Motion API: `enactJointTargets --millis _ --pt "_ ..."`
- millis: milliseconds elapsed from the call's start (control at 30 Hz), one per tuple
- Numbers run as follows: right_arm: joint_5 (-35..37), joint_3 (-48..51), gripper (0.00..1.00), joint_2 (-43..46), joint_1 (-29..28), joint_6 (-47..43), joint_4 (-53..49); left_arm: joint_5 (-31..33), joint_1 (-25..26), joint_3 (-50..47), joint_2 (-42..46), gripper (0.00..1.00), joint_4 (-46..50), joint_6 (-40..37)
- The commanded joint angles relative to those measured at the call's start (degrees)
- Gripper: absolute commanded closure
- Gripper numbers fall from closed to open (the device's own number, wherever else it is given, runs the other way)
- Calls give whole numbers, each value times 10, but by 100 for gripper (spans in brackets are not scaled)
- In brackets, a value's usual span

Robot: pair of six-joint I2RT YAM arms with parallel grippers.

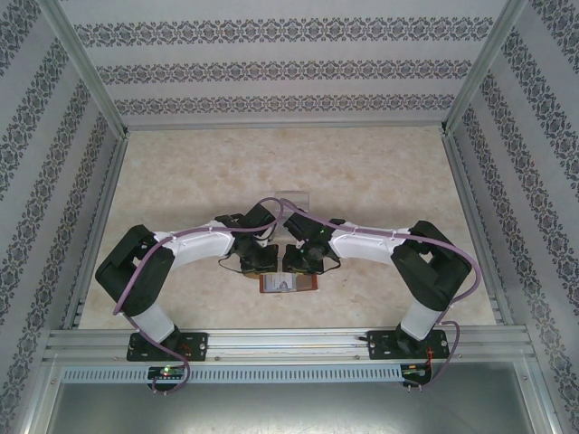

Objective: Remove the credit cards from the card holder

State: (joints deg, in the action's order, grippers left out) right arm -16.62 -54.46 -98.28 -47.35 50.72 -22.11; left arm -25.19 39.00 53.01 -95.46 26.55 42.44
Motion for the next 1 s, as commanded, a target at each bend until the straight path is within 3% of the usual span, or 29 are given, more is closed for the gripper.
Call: enactJointTargets --millis 0,433,967 --pt "-23 15 73 -5 3 4 28 13 6 -4 -10 96 18 -10" --pt "-51 29 76 22 5 22 73 15 6 -4 -10 97 24 -11" --pt "-48 50 88 28 13 22 84 14 6 -4 -10 96 29 -14"
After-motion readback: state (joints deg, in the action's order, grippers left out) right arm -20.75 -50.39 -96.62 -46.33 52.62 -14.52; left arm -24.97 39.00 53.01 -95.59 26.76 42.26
